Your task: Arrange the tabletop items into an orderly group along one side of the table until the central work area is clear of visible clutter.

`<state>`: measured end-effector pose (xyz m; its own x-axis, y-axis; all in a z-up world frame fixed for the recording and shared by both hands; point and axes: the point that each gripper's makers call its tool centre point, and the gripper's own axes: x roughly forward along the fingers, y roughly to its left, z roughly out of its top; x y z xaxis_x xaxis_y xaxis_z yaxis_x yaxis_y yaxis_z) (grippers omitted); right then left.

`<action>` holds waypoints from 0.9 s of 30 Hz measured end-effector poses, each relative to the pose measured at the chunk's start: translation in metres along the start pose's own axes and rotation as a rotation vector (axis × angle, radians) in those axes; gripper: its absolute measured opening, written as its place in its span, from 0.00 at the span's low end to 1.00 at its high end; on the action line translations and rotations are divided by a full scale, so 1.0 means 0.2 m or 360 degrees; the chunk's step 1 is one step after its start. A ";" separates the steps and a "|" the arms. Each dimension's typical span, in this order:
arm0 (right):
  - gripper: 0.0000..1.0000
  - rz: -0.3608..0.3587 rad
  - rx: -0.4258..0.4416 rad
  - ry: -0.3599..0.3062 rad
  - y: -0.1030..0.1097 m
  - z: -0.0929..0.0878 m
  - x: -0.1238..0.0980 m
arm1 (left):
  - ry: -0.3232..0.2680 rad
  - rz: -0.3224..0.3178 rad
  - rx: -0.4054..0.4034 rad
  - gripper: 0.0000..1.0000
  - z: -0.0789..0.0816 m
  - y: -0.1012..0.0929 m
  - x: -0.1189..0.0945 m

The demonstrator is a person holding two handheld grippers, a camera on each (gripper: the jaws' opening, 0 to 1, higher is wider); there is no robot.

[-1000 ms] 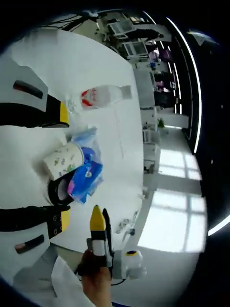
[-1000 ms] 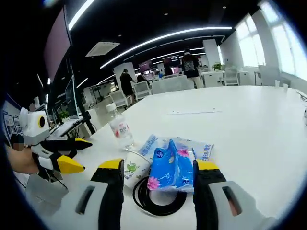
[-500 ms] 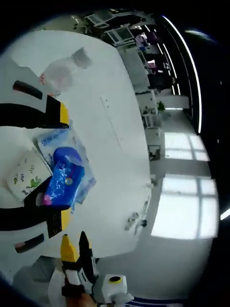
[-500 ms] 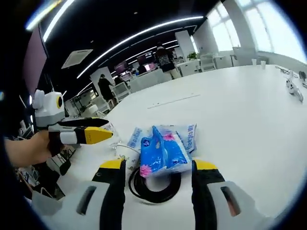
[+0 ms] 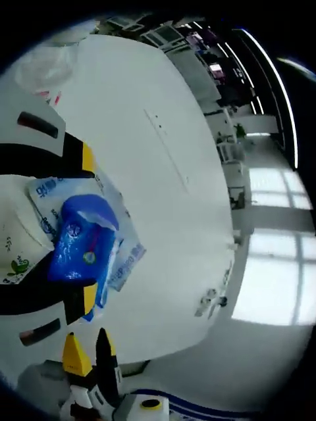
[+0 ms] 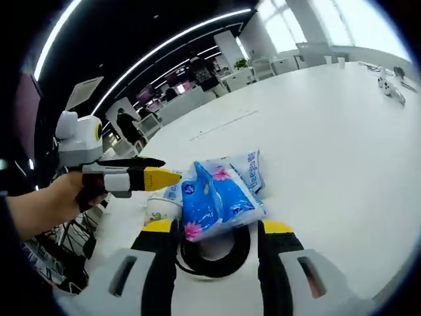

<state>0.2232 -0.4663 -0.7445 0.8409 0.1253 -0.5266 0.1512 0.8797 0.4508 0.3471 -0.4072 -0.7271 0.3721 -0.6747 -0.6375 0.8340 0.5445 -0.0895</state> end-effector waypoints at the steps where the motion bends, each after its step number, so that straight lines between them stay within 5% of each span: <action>1: 0.48 -0.0009 0.0035 0.0005 -0.01 -0.01 0.00 | 0.0008 -0.0007 -0.0002 0.57 0.00 0.00 0.02; 14: 0.47 -0.0045 0.0246 0.0091 -0.06 -0.10 0.09 | 0.0172 0.0008 -0.0033 0.45 -0.09 0.02 0.18; 19: 0.45 -0.0070 0.0285 0.0100 -0.08 -0.11 0.11 | 0.0220 0.0007 -0.0035 0.33 -0.14 0.01 0.19; 23: 0.40 -0.0093 0.0279 0.0115 -0.10 -0.13 0.13 | 0.0212 -0.0009 -0.0018 0.10 -0.13 0.00 0.19; 27: 0.28 -0.0093 0.0257 0.0130 -0.12 -0.12 0.15 | 0.0204 -0.0027 -0.0004 0.00 -0.12 -0.01 0.19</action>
<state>0.2330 -0.4725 -0.7884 0.7843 0.1183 -0.6090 0.2856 0.8025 0.5238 0.3497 -0.4218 -0.7689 0.3027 -0.6148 -0.7283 0.8386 0.5349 -0.1030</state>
